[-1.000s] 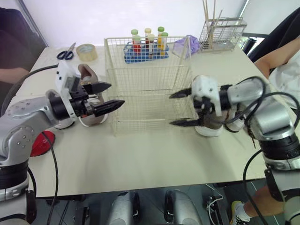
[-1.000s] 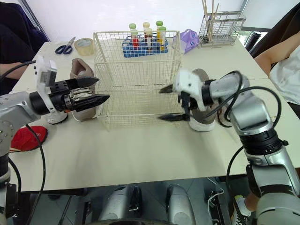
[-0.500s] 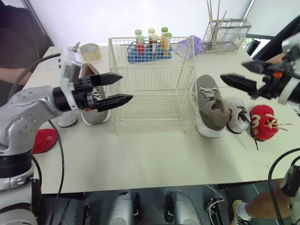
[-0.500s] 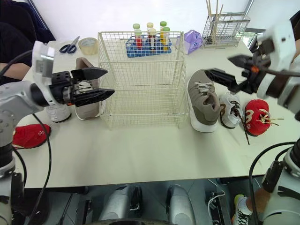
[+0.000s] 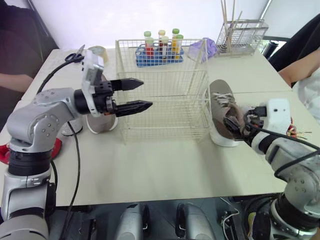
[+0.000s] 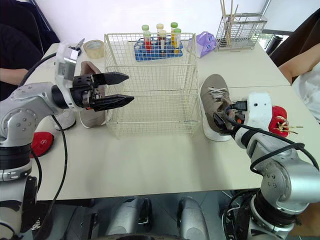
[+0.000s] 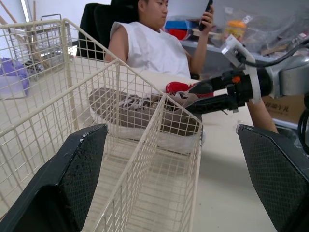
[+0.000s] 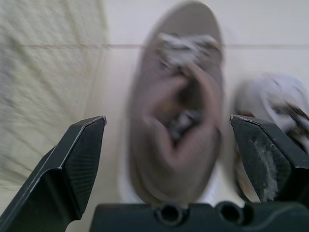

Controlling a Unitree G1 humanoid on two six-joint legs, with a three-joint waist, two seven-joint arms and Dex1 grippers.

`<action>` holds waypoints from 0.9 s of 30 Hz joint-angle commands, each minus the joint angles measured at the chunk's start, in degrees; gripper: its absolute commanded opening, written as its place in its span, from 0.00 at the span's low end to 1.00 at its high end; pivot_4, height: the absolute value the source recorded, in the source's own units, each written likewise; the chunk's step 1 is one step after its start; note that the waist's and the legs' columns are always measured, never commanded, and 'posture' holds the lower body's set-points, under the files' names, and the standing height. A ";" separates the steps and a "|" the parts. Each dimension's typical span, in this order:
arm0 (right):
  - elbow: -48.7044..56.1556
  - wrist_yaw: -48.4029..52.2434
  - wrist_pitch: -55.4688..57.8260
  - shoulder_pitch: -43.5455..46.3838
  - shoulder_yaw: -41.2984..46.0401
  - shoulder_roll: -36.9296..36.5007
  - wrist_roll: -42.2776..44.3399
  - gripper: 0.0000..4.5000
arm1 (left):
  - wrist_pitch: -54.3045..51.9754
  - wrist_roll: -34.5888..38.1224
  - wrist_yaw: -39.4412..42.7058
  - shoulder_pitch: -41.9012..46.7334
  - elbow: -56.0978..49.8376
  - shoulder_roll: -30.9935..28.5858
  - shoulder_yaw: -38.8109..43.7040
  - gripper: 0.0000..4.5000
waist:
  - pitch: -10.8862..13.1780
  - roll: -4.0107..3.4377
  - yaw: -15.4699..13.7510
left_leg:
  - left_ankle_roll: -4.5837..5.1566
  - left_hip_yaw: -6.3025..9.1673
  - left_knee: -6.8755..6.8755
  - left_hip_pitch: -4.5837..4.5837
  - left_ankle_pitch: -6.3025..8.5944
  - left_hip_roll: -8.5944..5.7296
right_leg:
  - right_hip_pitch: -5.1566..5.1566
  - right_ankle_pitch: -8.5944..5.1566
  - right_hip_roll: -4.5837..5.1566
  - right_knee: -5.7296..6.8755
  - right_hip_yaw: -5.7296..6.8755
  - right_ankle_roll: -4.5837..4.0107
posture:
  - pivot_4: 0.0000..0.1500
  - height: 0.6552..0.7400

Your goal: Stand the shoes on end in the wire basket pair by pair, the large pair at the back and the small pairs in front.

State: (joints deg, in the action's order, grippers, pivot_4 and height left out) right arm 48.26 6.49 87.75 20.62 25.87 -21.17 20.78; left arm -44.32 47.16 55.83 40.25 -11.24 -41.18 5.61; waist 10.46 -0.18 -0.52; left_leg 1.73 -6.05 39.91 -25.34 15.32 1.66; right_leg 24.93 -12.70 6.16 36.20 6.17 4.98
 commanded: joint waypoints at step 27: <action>-14.09 -2.49 -15.70 -2.87 -10.10 5.31 -6.58 0.82 | -0.95 0.84 -5.59 -1.97 -6.69 -0.06 2.86 1.00 | -0.01 0.02 0.44 | -0.02 0.03 -0.01 0.03 -0.01 0.13 | -0.02 0.00 -0.17 -0.01 -0.02 -0.01 | 1.00 1.00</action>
State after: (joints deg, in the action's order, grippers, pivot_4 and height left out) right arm 35.28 3.85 72.37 18.52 16.90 -15.65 14.55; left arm -45.68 47.01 50.44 38.13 -16.05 -40.53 6.21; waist 10.45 -0.17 -0.09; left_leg 1.70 -6.02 39.90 -25.31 15.30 1.79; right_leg 24.91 -12.71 5.99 36.19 6.15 4.97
